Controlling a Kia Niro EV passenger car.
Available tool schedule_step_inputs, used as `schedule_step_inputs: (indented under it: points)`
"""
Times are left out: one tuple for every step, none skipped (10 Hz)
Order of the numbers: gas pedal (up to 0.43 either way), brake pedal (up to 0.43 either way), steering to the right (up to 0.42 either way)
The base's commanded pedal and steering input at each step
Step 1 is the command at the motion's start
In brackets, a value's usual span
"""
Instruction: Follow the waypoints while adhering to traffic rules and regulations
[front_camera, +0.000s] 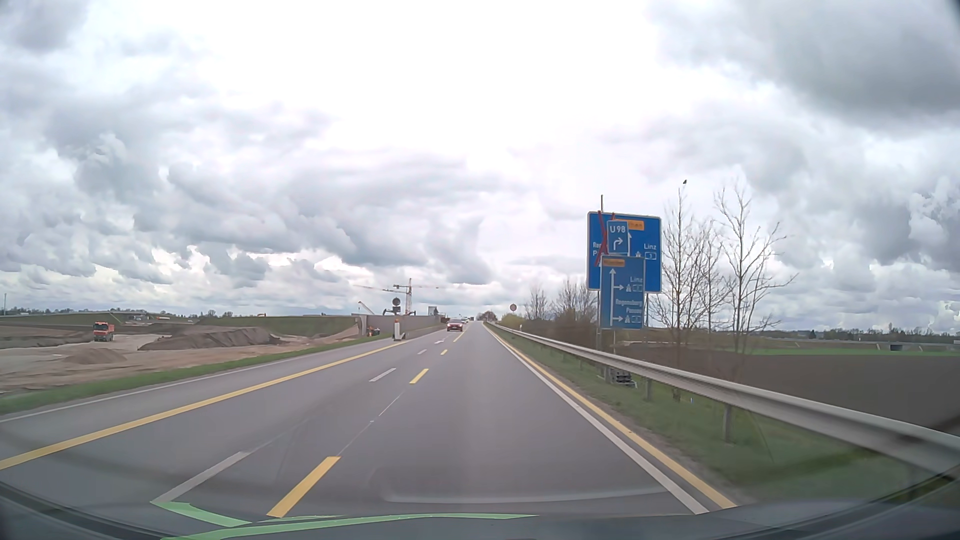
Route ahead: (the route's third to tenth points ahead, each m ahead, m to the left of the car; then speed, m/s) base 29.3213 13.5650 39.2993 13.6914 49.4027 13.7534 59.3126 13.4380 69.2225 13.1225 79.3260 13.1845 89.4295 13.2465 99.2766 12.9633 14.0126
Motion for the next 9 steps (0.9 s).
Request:
schedule_step_inputs:
  points:
    - [0.130,0.000,0.004]
    - [0.118,0.000,0.004]
    - [0.118,0.000,0.004]
    - [0.118,0.000,0.004]
    - [0.130,0.000,0.004]
    - [0.130,0.000,0.004]
    - [0.098,0.000,0.004]
    - [0.039,0.000,0.004]
    - [0.028,0.000,0.004]
